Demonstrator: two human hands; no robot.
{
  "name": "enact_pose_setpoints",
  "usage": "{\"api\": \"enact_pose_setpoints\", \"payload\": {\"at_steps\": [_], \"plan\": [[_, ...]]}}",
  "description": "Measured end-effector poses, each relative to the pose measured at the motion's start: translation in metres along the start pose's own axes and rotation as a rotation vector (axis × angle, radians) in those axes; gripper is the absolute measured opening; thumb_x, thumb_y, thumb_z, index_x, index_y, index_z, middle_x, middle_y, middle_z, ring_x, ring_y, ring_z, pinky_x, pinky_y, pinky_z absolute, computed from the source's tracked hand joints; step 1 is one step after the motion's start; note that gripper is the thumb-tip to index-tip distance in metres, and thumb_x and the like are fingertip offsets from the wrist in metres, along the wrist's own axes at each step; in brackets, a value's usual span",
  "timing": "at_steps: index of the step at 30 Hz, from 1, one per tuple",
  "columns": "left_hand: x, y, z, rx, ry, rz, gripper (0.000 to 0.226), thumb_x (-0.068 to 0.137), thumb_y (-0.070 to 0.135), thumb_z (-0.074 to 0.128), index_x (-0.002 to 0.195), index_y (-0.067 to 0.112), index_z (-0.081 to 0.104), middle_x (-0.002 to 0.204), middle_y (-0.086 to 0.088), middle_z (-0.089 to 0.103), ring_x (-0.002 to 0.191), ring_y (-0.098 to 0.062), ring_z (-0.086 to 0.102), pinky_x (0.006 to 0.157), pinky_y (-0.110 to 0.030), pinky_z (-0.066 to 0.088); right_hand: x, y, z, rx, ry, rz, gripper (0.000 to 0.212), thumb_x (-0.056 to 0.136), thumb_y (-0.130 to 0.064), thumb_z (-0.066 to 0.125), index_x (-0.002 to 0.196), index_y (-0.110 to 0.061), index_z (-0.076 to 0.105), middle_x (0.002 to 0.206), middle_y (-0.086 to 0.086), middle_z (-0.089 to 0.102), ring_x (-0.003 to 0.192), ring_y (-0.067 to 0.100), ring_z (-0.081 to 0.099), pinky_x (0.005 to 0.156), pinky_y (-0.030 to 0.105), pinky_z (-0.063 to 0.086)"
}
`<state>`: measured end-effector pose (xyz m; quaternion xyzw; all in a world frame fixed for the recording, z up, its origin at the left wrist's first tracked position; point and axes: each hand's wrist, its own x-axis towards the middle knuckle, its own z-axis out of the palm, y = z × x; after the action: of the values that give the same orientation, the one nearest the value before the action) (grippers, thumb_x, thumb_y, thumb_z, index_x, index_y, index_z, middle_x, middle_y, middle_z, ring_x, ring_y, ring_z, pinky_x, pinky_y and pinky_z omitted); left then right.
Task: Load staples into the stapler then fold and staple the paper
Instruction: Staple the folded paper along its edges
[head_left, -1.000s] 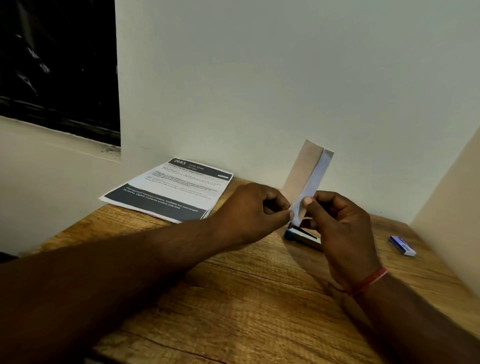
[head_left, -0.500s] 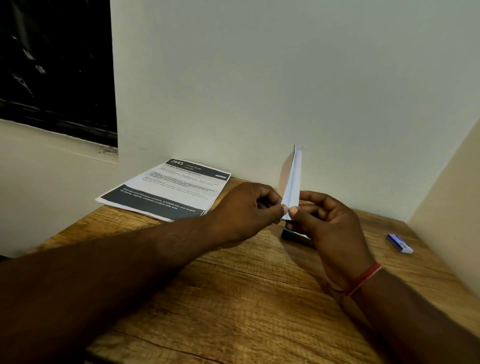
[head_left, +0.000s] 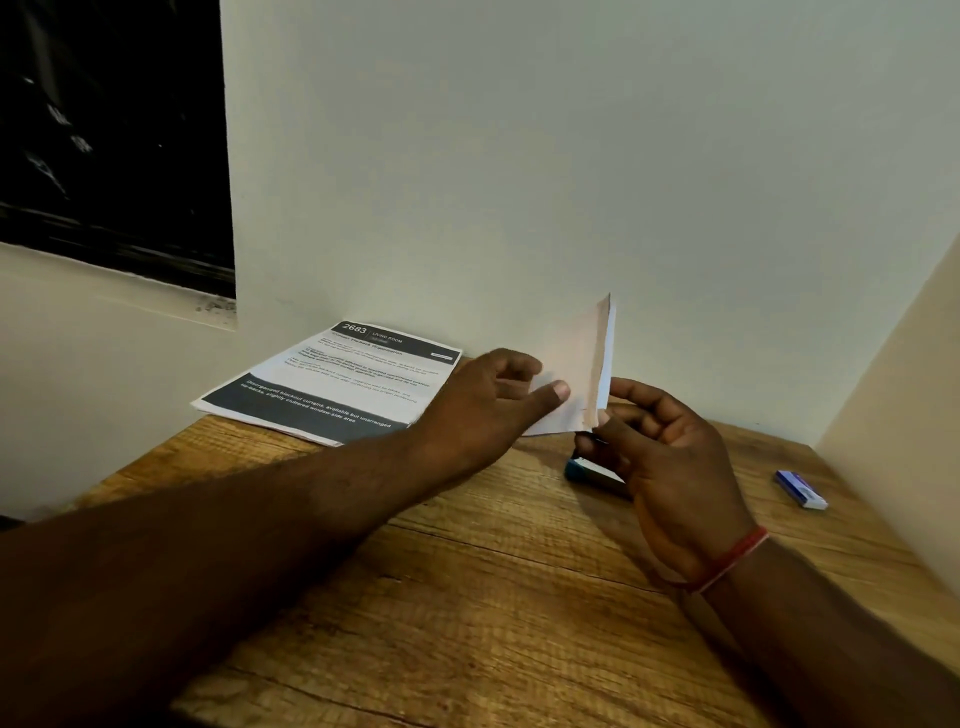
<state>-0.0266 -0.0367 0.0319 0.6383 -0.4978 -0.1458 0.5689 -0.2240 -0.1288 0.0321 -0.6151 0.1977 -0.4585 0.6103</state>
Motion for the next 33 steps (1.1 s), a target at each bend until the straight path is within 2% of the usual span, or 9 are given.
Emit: {"api": "enact_pose_setpoints", "payload": {"at_steps": [3, 6, 8, 11, 14, 19, 22, 31, 33], "plan": [[0.006, -0.005, -0.006, -0.120, -0.017, -0.173, 0.080, 0.090, 0.062, 0.088, 0.153, 0.023, 0.059, 0.146, 0.009, 0.069, 0.122, -0.005, 0.072, 0.094, -0.023, 0.059, 0.000, -0.002, 0.000, 0.087, -0.013, 0.013, 0.053, 0.082, -0.015, 0.084, 0.134, -0.013, 0.074, 0.112, 0.019, 0.085, 0.084, 0.028, 0.082, 0.088, 0.044, 0.071], [0.009, -0.011, -0.006, -0.455, -0.116, -0.287, 0.071, 0.091, 0.037, 0.096, 0.148, 0.011, 0.062, 0.135, -0.008, 0.082, 0.112, -0.024, 0.085, 0.097, -0.046, 0.071, 0.002, -0.001, -0.002, 0.146, -0.027, 0.040, 0.050, 0.085, -0.012, 0.082, 0.134, -0.011, 0.074, 0.113, 0.019, 0.085, 0.089, 0.028, 0.085, 0.080, 0.035, 0.071], [0.011, -0.014, -0.007, -0.479, -0.119, -0.232, 0.050, 0.094, 0.021, 0.094, 0.137, 0.012, 0.069, 0.119, -0.006, 0.088, 0.104, -0.024, 0.088, 0.084, -0.042, 0.073, 0.004, 0.002, -0.004, 0.150, -0.013, 0.085, 0.037, 0.094, -0.012, 0.078, 0.131, -0.012, 0.077, 0.116, 0.018, 0.086, 0.095, 0.031, 0.086, 0.079, 0.034, 0.071], [0.013, -0.016, -0.009, -0.390, -0.076, -0.145, 0.041, 0.094, 0.015, 0.093, 0.130, 0.016, 0.072, 0.116, -0.002, 0.089, 0.104, -0.020, 0.087, 0.081, -0.041, 0.073, 0.006, 0.005, -0.007, 0.108, 0.032, 0.138, 0.020, 0.108, -0.027, 0.071, 0.120, -0.016, 0.082, 0.119, 0.013, 0.087, 0.106, 0.032, 0.086, 0.079, 0.037, 0.071], [0.011, -0.015, -0.010, -0.333, -0.061, -0.095, 0.041, 0.094, 0.014, 0.093, 0.129, 0.016, 0.073, 0.114, -0.003, 0.089, 0.104, -0.021, 0.087, 0.084, -0.044, 0.073, 0.005, 0.005, -0.006, 0.037, 0.034, 0.106, 0.036, 0.086, -0.040, 0.090, 0.116, -0.020, 0.084, 0.114, 0.009, 0.088, 0.103, 0.030, 0.087, 0.079, 0.038, 0.071], [0.007, -0.013, -0.009, -0.273, -0.079, -0.054, 0.040, 0.094, 0.018, 0.094, 0.129, 0.020, 0.074, 0.110, 0.001, 0.089, 0.103, -0.017, 0.087, 0.084, -0.035, 0.072, 0.007, 0.007, -0.009, -0.140, 0.046, 0.055, 0.038, 0.090, -0.016, 0.092, 0.124, -0.023, 0.077, 0.105, 0.009, 0.088, 0.097, 0.027, 0.087, 0.079, 0.039, 0.072], [0.007, -0.011, -0.010, -0.283, -0.061, -0.060, 0.040, 0.093, 0.017, 0.094, 0.128, 0.019, 0.074, 0.110, 0.000, 0.089, 0.102, -0.017, 0.087, 0.083, -0.038, 0.073, 0.007, 0.005, -0.009, -0.149, 0.035, 0.039, 0.040, 0.090, -0.009, 0.092, 0.124, -0.023, 0.077, 0.101, 0.010, 0.088, 0.094, 0.025, 0.087, 0.076, 0.032, 0.070], [0.006, -0.011, -0.009, -0.307, -0.080, -0.041, 0.032, 0.096, 0.016, 0.092, 0.125, 0.015, 0.077, 0.104, -0.005, 0.089, 0.100, -0.021, 0.088, 0.083, -0.039, 0.073, 0.012, 0.005, -0.011, -0.330, -0.002, 0.004, 0.044, 0.094, -0.010, 0.090, 0.125, -0.033, 0.069, 0.091, 0.000, 0.086, 0.083, 0.019, 0.087, 0.068, 0.023, 0.067], [0.006, -0.010, -0.009, -0.298, -0.056, -0.034, 0.025, 0.098, 0.021, 0.090, 0.121, 0.017, 0.080, 0.101, -0.008, 0.088, 0.097, -0.018, 0.087, 0.082, -0.032, 0.071, 0.014, 0.004, -0.013, -0.351, 0.001, 0.013, 0.041, 0.096, -0.011, 0.088, 0.124, -0.034, 0.070, 0.092, 0.001, 0.086, 0.081, 0.020, 0.087, 0.067, 0.022, 0.067]]}}
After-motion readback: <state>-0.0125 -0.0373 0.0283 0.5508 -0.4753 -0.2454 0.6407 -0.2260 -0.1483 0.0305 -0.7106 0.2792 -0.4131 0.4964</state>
